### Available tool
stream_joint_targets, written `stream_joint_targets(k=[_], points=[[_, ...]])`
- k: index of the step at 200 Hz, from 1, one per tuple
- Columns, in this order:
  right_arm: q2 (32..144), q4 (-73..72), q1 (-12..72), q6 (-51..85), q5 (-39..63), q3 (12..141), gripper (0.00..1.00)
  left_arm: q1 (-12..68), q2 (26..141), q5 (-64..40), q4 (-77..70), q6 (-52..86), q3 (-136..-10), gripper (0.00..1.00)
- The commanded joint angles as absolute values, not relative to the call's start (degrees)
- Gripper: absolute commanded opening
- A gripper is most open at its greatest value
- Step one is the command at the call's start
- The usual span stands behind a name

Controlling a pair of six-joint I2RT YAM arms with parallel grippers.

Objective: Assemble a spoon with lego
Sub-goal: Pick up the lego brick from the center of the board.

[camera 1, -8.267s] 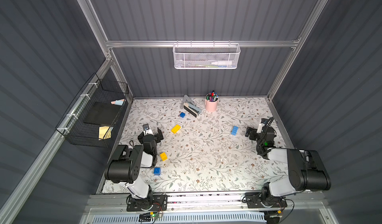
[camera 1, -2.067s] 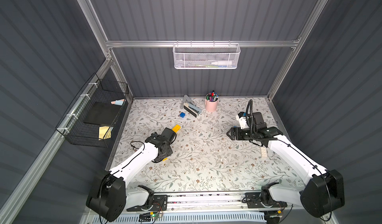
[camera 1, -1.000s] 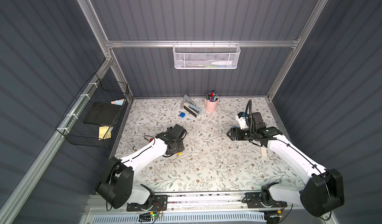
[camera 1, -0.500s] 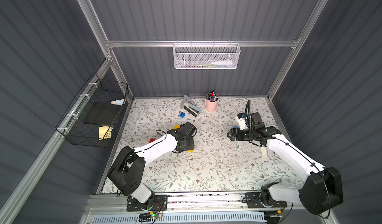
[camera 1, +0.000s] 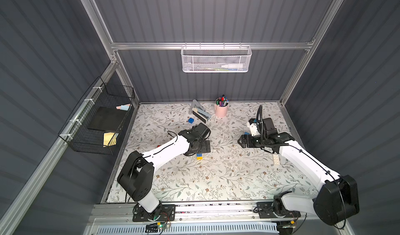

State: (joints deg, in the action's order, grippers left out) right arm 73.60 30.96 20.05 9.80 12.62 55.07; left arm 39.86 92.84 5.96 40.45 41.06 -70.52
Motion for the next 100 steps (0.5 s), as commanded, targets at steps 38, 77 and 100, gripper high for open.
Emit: stream_joint_targets(k=[38,77,100], points=[[73.7,32.1,20.3,8.4,15.4,56.7,0.92,24.1,97.7,4.4,39.4,40.8,-76.1,0.99],[73.6,32.2,20.3,8.1,16.2,56.3,0.93,20.1,109.7,3.7,38.4,41.5,-84.2,0.99],[73.8,32.1,20.3,7.9,17.0,56.5,0.92,19.4,113.7,3.7,39.5,41.5,-88.6,0.99]])
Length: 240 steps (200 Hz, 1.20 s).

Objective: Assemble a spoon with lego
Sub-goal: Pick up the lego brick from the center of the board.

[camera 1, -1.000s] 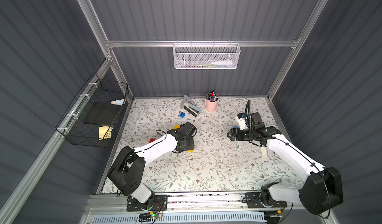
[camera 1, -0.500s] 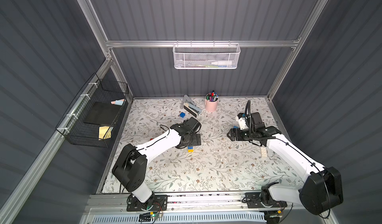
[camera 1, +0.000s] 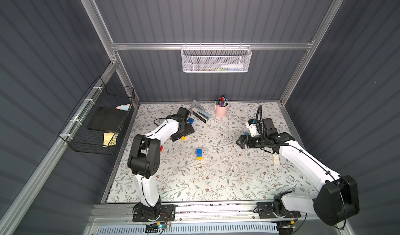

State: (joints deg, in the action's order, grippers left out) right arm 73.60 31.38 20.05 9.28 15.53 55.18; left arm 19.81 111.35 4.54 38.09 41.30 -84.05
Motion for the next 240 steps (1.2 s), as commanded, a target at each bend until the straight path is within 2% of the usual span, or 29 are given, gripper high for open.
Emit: stream_joint_targets(k=[1,146,240], points=[[73.8,32.1,20.3,7.9,17.0,56.5,0.92,19.4,113.8,3.7,39.5,41.6,-88.7,0.99],[75.5,31.3,20.7,7.6,16.8,55.6,0.91,16.3,121.5,0.7,38.7,42.5,-90.2,0.99],[76.1,32.0,21.0,7.2,15.4,56.0,0.87,16.3,121.5,-2.2,39.0,39.5,-89.6,0.83]])
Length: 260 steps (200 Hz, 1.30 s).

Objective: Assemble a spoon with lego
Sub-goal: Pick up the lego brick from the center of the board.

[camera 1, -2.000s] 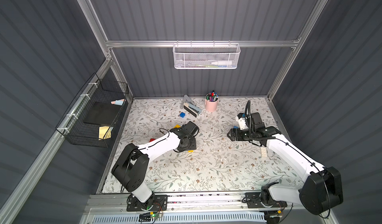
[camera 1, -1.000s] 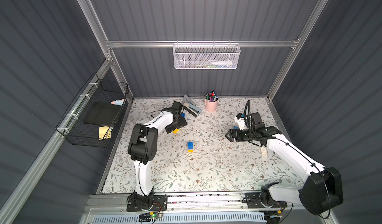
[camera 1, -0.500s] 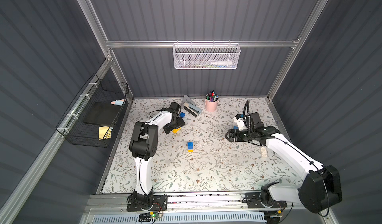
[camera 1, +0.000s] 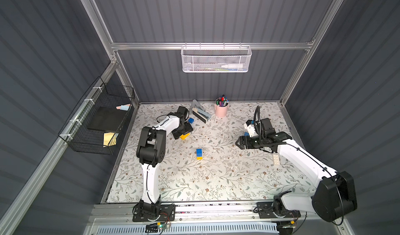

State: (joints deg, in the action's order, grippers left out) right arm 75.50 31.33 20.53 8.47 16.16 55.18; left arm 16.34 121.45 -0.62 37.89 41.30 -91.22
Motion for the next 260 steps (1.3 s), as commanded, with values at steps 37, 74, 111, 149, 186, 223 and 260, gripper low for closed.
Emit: stream_joint_targets(k=[37,74,111,149,186,223,260], points=[[76.2,32.1,21.0,7.0,15.1,56.1,0.87,16.3,120.6,-2.4,38.9,38.2,-88.0,0.77],[76.6,32.3,21.0,7.0,14.9,56.3,0.86,16.3,120.2,-2.4,39.6,35.5,-88.6,0.67],[77.1,32.5,21.0,6.9,14.8,56.5,0.86,16.3,119.1,-2.0,39.9,31.0,-89.0,0.64],[77.2,32.6,21.0,6.9,14.7,56.7,0.86,16.5,113.9,-5.6,40.3,25.6,-87.1,0.64],[77.3,32.7,21.0,7.0,14.4,56.9,0.86,18.3,107.5,-7.3,45.1,19.2,-85.9,0.65],[77.2,33.1,21.0,7.0,14.3,57.2,0.85,22.9,101.2,-6.0,49.9,15.5,-83.4,0.66],[77.1,33.7,21.0,7.1,14.3,57.7,0.85,28.1,96.2,-7.6,52.1,14.1,-80.5,0.66]])
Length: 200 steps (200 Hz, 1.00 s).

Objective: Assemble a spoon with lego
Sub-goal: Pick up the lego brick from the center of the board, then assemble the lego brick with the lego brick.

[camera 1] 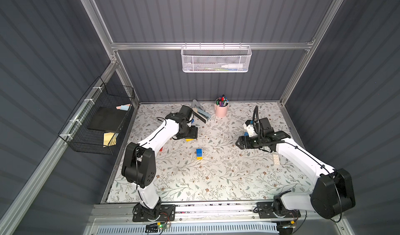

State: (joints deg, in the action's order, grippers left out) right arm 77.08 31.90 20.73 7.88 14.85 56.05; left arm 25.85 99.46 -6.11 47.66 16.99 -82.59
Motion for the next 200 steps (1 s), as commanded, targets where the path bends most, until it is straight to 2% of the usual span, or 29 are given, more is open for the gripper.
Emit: stream_joint_targets(k=[1,108,200], points=[[77.1,33.7,21.0,7.0,14.3,57.7,0.85,28.1,96.1,-7.6,52.1,14.1,-80.5,0.66],[78.2,34.2,21.0,7.1,13.7,57.9,0.85,34.3,94.1,-7.9,54.6,13.6,-79.0,0.66],[78.4,34.3,21.0,7.1,13.8,57.7,0.85,34.9,96.1,-6.6,52.0,15.0,-77.3,0.65]])
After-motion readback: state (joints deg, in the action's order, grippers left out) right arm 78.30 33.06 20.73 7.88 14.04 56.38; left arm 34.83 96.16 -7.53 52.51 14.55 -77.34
